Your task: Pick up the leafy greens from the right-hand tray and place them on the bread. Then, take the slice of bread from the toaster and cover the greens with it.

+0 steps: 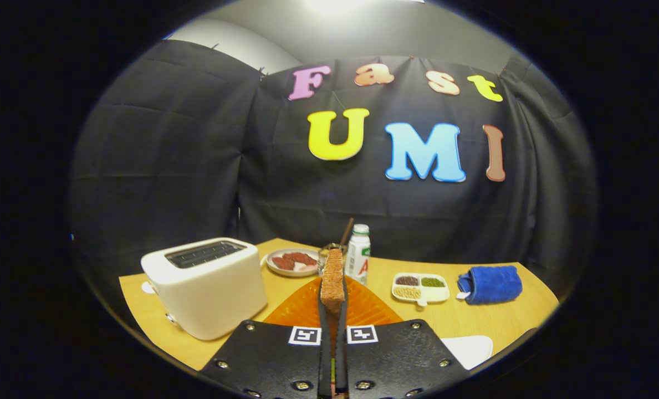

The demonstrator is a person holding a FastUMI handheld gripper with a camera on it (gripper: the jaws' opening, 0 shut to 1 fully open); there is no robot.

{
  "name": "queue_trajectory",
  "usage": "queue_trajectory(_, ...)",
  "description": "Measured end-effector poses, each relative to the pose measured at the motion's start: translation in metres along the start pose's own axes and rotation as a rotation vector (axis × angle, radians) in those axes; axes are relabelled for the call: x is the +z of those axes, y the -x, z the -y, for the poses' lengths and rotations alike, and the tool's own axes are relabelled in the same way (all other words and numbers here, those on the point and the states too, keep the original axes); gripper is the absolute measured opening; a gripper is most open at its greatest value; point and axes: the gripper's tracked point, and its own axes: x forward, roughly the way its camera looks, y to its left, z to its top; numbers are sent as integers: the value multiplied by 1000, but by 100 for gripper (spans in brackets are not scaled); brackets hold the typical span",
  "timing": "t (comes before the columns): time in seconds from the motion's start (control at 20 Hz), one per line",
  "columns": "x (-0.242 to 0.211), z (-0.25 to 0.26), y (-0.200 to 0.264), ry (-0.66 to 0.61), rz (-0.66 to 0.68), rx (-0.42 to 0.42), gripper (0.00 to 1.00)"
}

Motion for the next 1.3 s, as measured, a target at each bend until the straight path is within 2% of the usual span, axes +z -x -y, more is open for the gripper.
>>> queue_trajectory(0.2, -27, 36, 0, 53, -51, -95, 3)
queue_trajectory(0.35, -41, 35, 2, 89, -60, -111, 3)
queue_trajectory(0.7, -70, -6, -3, 142, -95, -43, 3)
queue_trajectory(0.85, -86, -25, -5, 132, -136, 6, 3)
queue_trajectory(1.05, -98, -39, -8, 133, -173, 28, 3)
queue_trajectory(1.15, -116, -49, -11, 106, -238, 67, 3)
queue_trajectory(1.3, -119, -53, -11, 25, -283, 93, 3)
